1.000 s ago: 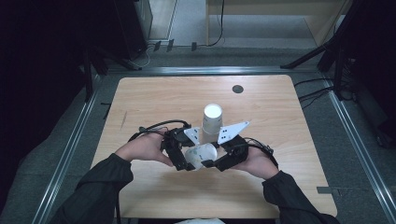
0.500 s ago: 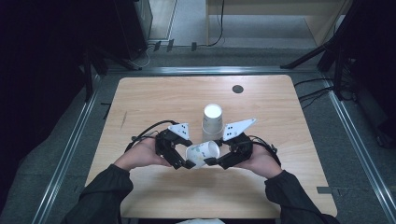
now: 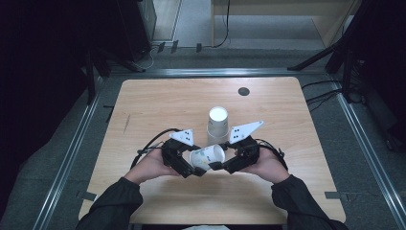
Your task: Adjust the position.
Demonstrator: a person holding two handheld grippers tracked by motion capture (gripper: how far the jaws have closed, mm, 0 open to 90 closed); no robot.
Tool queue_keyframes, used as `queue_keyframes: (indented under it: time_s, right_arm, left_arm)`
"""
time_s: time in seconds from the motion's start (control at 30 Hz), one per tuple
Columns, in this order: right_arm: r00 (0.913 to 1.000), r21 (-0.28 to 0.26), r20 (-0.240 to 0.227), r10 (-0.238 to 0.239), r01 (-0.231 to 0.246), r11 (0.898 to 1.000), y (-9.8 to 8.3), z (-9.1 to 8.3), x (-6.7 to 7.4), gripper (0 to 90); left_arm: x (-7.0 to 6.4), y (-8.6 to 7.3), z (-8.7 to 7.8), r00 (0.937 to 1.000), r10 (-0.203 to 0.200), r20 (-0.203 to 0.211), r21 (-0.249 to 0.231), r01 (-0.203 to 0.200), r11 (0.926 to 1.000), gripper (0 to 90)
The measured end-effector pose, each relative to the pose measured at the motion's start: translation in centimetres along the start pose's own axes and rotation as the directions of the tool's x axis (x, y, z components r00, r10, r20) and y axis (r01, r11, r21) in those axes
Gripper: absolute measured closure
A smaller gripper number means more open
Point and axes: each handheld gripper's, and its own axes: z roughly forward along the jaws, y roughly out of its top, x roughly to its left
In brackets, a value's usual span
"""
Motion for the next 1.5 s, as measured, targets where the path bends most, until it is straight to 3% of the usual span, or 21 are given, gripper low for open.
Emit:
queue_keyframes:
  time_s: [0.13, 0.47, 0.5, 0.9, 1.0, 1.03, 1.17, 1.27, 1.33, 1.37, 1.5]
  right_arm:
    - [0.9999, -0.002, -0.015, 0.004, -0.005, 1.000, 0.1, 0.1, 0.1, 34.6]
    - [0.9992, -0.008, -0.039, 0.008, -0.009, 1.000, 0.1, 0.6, 0.3, 34.6]
    - [0.9987, -0.007, -0.050, 0.011, -0.012, 1.000, 0.0, 0.6, 0.2, 34.7]
    - [0.9983, -0.004, -0.057, 0.013, -0.013, 1.000, -0.1, 0.5, 0.3, 35.3]
    - [0.9975, -0.009, -0.070, 0.012, -0.013, 1.000, -0.3, 0.7, 0.2, 31.2]
    - [0.9987, -0.005, -0.052, -0.004, 0.003, 1.000, -0.4, 0.8, 0.3, 26.5]
    - [0.9985, 0.005, -0.033, -0.043, 0.043, 0.999, -0.4, 0.8, 0.7, 22.4]
    - [0.9989, 0.007, -0.006, -0.046, 0.046, 0.999, -0.5, 0.6, 0.6, 19.1]
    - [0.9994, 0.012, 0.005, -0.035, 0.035, 0.999, -0.6, 0.6, 0.5, 19.1]
    - [0.9995, 0.019, 0.019, -0.025, 0.025, 1.000, -0.8, 0.5, 0.4, 19.1]
    - [0.9994, 0.017, 0.026, -0.025, 0.025, 1.000, -0.8, 0.4, 0.2, 19.1]
  left_arm:
    - [-0.1, -0.3, 0.3, 0.9998, 0.018, 0.006, -0.029, -0.017, 0.9994, 14.4]
    - [-0.2, -0.6, 0.8, 0.9985, 0.044, 0.031, -0.042, -0.043, 0.9982, 16.9]
    - [-0.2, -0.6, 0.9, 0.9985, 0.047, 0.029, -0.045, -0.046, 0.9979, 21.2]
    - [-0.3, -0.6, 0.8, 0.9977, 0.053, 0.043, -0.036, -0.052, 0.9980, 26.5]
    - [-0.3, -0.6, 0.6, 0.9971, 0.061, 0.046, -0.017, -0.060, 0.9981, 27.1]
    - [-0.3, -0.7, 0.3, 0.9974, 0.058, 0.042, -0.004, -0.058, 0.9983, 27.2]
    - [0.2, -0.7, -0.4, 0.9981, 0.047, 0.039, 0.015, -0.048, 0.9987, 27.6]
    - [0.3, -0.3, -1.0, 0.9993, 0.030, 0.023, 0.038, -0.031, 0.9988, 28.1]
    - [0.1, 0.1, -1.4, 0.9984, 0.056, 0.003, 0.070, -0.056, 0.9960, 28.0]
    - [0.1, 0.5, -1.7, 0.9976, 0.069, -0.004, 0.109, -0.068, 0.9917, 28.0]
    - [0.4, 1.1, -2.1, 0.9973, 0.073, -0.009, 0.146, -0.071, 0.9867, 28.0]
